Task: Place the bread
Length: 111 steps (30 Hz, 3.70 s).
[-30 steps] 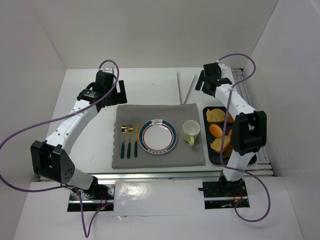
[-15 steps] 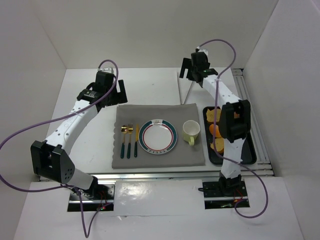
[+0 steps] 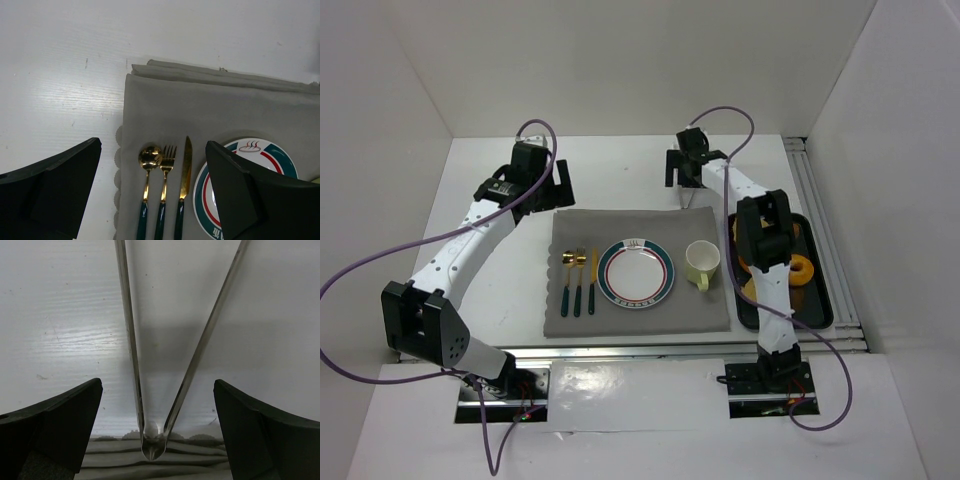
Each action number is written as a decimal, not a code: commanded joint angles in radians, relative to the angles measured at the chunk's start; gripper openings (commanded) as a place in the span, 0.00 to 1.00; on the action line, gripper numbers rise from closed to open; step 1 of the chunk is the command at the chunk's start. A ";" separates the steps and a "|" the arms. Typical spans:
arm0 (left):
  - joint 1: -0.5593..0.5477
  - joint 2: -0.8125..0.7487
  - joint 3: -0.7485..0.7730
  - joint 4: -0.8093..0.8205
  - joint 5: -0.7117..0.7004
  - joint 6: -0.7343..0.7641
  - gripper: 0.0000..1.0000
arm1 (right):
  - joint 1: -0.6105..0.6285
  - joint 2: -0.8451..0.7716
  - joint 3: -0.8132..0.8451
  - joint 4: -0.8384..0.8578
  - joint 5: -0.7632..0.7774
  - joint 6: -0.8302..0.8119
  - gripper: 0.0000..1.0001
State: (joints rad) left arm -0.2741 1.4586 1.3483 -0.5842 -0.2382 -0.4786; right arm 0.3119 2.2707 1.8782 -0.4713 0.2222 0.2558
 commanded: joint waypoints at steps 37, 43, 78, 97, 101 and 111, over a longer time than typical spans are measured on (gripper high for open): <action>-0.002 -0.040 -0.052 0.021 -0.021 0.000 1.00 | -0.030 -0.322 0.024 -0.032 0.016 0.079 0.42; -0.002 -0.058 -0.071 0.030 0.025 0.000 1.00 | -0.059 -0.691 -0.295 -0.229 0.094 0.120 0.42; -0.039 -0.012 -0.109 0.050 0.123 0.009 0.97 | -0.422 -1.013 -0.743 -0.336 -0.033 0.198 0.58; -0.066 0.028 -0.077 0.050 0.125 0.009 0.97 | -0.444 -1.068 -0.723 -0.352 -0.011 0.217 0.22; -0.066 0.028 -0.051 0.018 0.085 0.018 0.98 | -0.419 -1.117 -0.641 -0.417 -0.067 0.177 0.22; -0.034 0.048 0.025 -0.098 -0.015 -0.100 0.99 | 0.030 -0.993 -0.392 -0.368 -0.215 0.085 0.22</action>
State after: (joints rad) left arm -0.3305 1.4868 1.3350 -0.6197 -0.1974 -0.5106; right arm 0.2131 1.2217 1.4158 -0.8761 0.0879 0.4057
